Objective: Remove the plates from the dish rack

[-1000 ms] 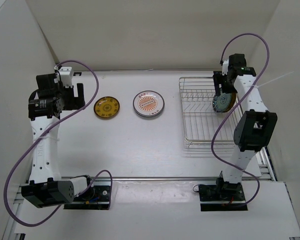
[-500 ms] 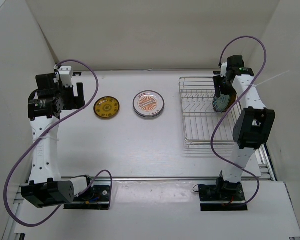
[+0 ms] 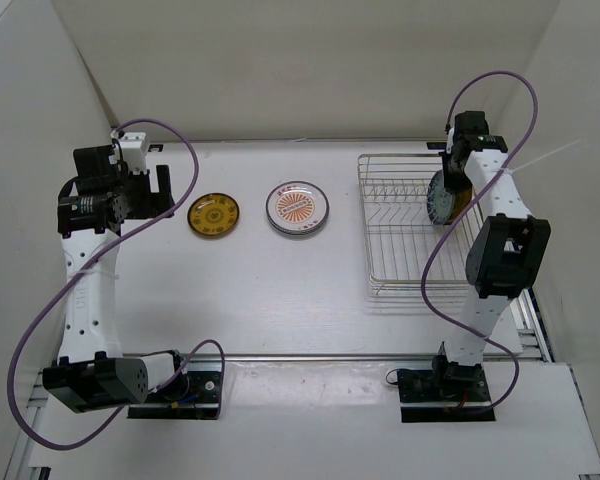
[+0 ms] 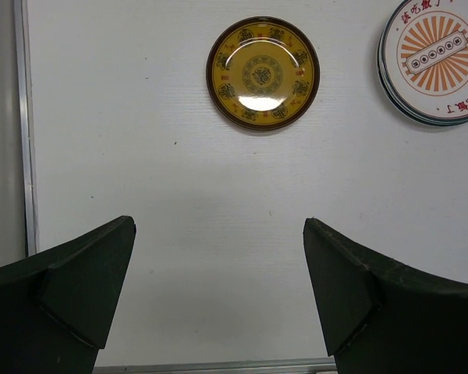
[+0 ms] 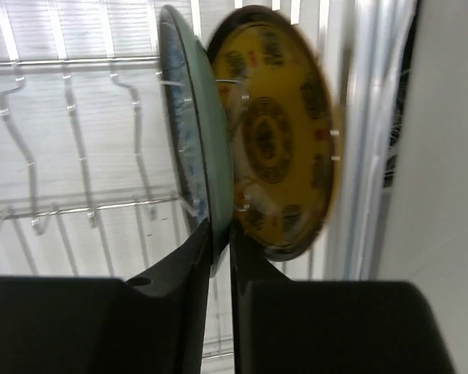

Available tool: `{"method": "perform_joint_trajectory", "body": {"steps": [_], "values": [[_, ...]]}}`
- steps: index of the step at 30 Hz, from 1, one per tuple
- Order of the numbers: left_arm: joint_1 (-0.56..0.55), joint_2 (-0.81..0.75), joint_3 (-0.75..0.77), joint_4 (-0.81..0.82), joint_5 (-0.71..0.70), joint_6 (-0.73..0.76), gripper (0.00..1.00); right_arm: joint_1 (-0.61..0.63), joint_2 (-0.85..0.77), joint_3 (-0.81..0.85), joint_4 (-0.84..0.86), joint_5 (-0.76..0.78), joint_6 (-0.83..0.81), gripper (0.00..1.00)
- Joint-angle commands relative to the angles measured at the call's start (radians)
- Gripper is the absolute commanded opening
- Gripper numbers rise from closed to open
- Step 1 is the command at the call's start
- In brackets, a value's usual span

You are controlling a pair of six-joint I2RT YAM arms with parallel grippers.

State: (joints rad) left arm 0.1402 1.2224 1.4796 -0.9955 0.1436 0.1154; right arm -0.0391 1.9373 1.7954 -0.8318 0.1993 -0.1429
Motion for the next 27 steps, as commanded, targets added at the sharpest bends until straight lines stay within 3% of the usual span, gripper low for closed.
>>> {"method": "perform_joint_trajectory", "body": {"steps": [1, 10, 27], "values": [[-0.001, -0.001, 0.011, -0.002, 0.036, -0.006, 1.0, -0.004, -0.044, 0.041, 0.023, 0.054, 0.045, 0.12], [-0.001, -0.001, 0.002, -0.002, 0.036, -0.006, 1.0, 0.015, -0.044, 0.059, 0.005, 0.141, 0.075, 0.0], [-0.001, -0.001, -0.018, 0.008, 0.047, -0.006, 1.0, 0.111, -0.211, 0.068, 0.028, 0.454, 0.048, 0.0]]}}
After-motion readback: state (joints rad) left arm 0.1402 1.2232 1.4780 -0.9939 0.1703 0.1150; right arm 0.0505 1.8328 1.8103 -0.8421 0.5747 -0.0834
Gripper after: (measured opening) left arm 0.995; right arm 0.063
